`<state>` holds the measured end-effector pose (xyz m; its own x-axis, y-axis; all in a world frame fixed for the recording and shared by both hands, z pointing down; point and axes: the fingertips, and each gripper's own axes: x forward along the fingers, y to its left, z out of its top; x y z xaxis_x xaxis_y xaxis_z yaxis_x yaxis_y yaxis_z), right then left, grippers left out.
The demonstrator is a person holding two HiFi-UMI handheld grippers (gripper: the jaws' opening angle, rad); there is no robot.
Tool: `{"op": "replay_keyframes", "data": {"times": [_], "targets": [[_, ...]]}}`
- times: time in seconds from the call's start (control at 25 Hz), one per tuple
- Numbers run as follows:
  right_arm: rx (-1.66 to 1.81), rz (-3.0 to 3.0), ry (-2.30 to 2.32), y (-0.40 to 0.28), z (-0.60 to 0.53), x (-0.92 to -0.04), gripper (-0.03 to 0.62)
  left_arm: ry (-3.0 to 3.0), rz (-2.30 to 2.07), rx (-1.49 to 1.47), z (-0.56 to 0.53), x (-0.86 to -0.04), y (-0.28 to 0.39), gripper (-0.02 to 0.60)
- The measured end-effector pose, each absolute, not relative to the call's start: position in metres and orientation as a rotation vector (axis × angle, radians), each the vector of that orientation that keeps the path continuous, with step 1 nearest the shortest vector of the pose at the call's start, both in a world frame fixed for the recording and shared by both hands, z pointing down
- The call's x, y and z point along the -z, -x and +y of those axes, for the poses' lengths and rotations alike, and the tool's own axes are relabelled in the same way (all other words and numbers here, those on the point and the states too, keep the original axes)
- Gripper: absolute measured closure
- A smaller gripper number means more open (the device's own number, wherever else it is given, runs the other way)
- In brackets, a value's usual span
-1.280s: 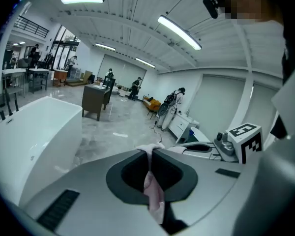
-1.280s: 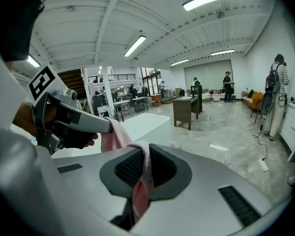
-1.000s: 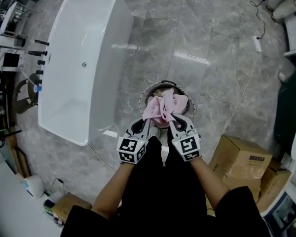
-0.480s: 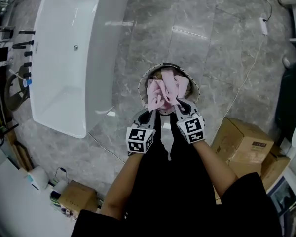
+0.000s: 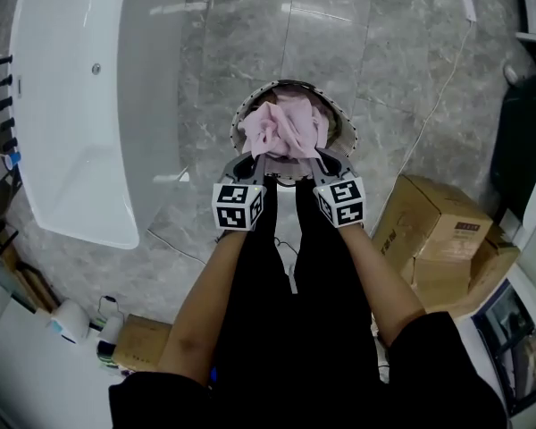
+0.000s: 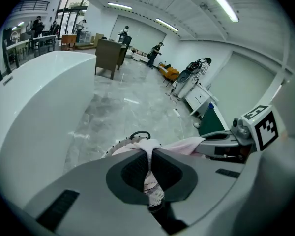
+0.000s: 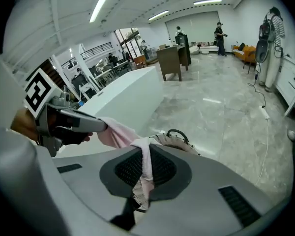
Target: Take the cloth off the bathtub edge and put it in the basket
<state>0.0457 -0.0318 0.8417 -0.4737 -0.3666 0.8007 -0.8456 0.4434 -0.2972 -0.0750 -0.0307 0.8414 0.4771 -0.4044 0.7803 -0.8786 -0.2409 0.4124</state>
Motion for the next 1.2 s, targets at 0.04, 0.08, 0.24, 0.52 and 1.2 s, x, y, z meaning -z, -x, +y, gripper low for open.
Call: {"op": "replay_keyframes", "data": {"times": [0.04, 0.08, 0.24, 0.52, 1.2], "targets": [[-0.926, -2.030, -1.000, -0.046, -0.032, -0.850, 0.562, -1.825, -1.064, -0.685, -0.030, -0.853, 0.073, 0.565], [-0.926, -2.020, -0.993, -0.047, -0.033, -0.859, 0.560, -1.807, -1.047, -0.696, -0.029, -0.864, 0.071, 0.565], [-0.965, -1.926, -1.008, -0.052, -0.035, -0.901, 0.560, -1.750, -0.942, -0.733, -0.026, -0.906, 0.056, 0.565], [-1.006, -1.887, -0.908, -0.046, -0.014, -0.952, 0.559, -1.964, -0.728, -1.019, -0.009, -0.961, 0.028, 0.565], [-1.070, -1.898, -0.921, -0.068, -0.004, -0.962, 0.419, -1.988, -0.577, -1.229, 0.032, -0.990, 0.023, 0.403]]}}
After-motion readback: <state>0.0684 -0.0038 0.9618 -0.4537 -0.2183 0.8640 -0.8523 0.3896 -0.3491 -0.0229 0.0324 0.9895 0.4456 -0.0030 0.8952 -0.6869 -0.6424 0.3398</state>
